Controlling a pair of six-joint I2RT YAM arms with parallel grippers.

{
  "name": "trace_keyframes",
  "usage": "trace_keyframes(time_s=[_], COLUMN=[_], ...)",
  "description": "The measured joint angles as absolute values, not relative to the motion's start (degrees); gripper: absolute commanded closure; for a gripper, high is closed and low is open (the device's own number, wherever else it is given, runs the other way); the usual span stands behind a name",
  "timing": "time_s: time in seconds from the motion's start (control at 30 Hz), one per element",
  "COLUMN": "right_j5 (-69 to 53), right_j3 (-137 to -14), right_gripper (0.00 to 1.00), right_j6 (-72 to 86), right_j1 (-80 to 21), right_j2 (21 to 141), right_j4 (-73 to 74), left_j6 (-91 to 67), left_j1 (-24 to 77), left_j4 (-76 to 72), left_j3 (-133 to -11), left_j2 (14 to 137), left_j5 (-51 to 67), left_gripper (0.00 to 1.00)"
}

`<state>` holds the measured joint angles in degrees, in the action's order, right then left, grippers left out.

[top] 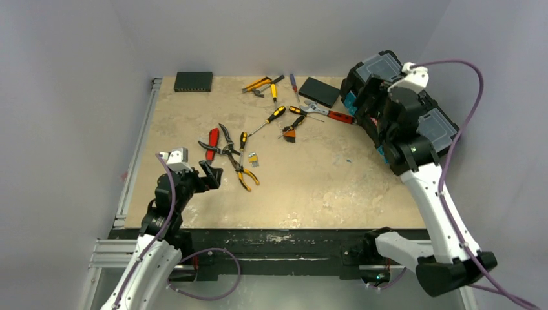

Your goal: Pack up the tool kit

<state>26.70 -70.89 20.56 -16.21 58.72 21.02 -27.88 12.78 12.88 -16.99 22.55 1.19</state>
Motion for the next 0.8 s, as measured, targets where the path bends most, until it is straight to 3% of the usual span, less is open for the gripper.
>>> trace_keyframes(time_s=[0.43,0.8], right_j5=[28.77,20.97], right_j3=[-87.00,-102.04], right_gripper=[0.01,0.01], right_j6=[13.37,15.35], right_j1=[-3.79,9.04], right_j2=[75.92,90.87], right_j4=[33.19,37.26], left_j6=[-27.83,-27.77], left_j1=[12.78,12.78], left_j4=[12.29,11.09], left_j3=[-16.93,-16.69], left_j2=[22.55,22.55], left_j5=[2.92,3.90], left_gripper=[0.00,0.01])
